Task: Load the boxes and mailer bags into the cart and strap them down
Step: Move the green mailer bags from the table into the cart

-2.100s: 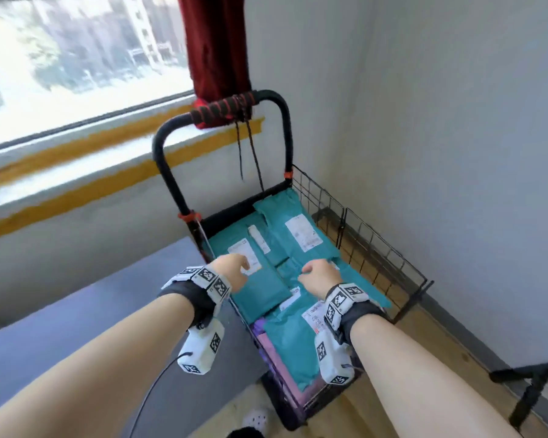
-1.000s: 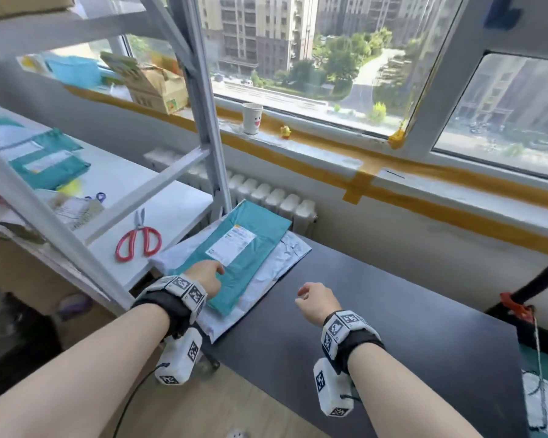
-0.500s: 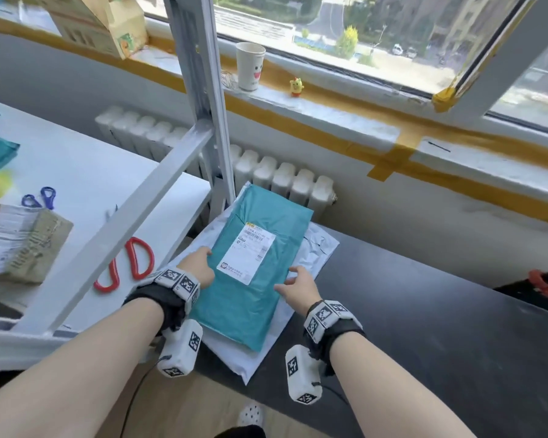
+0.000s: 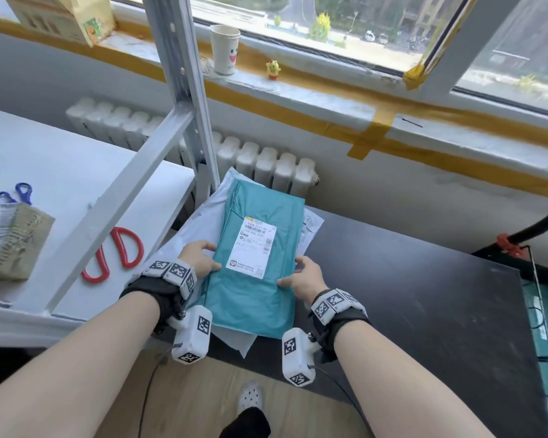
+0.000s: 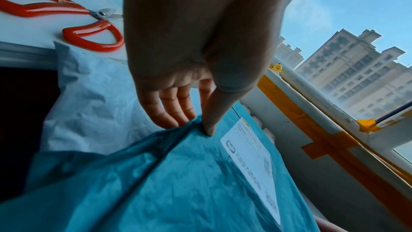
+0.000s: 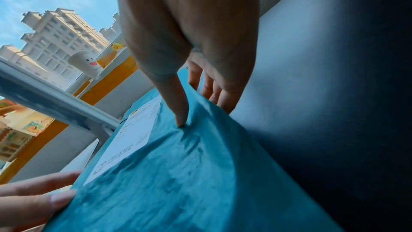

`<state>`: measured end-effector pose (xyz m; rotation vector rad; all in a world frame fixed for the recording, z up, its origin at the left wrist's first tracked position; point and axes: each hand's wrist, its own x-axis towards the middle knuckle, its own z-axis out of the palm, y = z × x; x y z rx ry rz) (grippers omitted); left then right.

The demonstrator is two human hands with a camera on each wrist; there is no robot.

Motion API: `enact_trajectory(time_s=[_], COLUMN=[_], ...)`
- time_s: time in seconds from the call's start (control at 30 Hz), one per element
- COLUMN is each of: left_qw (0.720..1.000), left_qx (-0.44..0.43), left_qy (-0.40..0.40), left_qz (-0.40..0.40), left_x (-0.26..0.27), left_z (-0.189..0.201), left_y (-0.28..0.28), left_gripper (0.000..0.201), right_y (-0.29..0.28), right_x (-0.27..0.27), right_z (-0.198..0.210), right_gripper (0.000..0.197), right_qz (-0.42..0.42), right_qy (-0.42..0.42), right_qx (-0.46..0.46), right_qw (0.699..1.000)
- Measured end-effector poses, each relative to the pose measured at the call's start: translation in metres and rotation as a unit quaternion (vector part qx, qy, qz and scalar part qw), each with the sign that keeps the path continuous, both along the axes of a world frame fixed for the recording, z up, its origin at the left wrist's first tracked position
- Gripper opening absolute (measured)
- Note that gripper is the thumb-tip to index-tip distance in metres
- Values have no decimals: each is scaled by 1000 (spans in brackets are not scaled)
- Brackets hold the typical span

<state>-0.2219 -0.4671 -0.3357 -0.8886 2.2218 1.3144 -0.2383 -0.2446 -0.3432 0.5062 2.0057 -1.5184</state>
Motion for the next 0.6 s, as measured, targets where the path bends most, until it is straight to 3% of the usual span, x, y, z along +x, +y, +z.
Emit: enact_trajectory(time_s=[0.27,0.6], left_qw=[997,989], left_qx=[80,99], left_qy=[6,60], left_qz=[-3,-94], left_x=[54,151], left_z=[26,53], left_y=[91,315], left_gripper=[33,37], right_y=[103,328], right_x=[69,204], right_z=[15,50], right_gripper=[53,56], right_qz=[-63,-111], right_qy=[21,128], right_qx=[-75,-48], right_qw=[995,984])
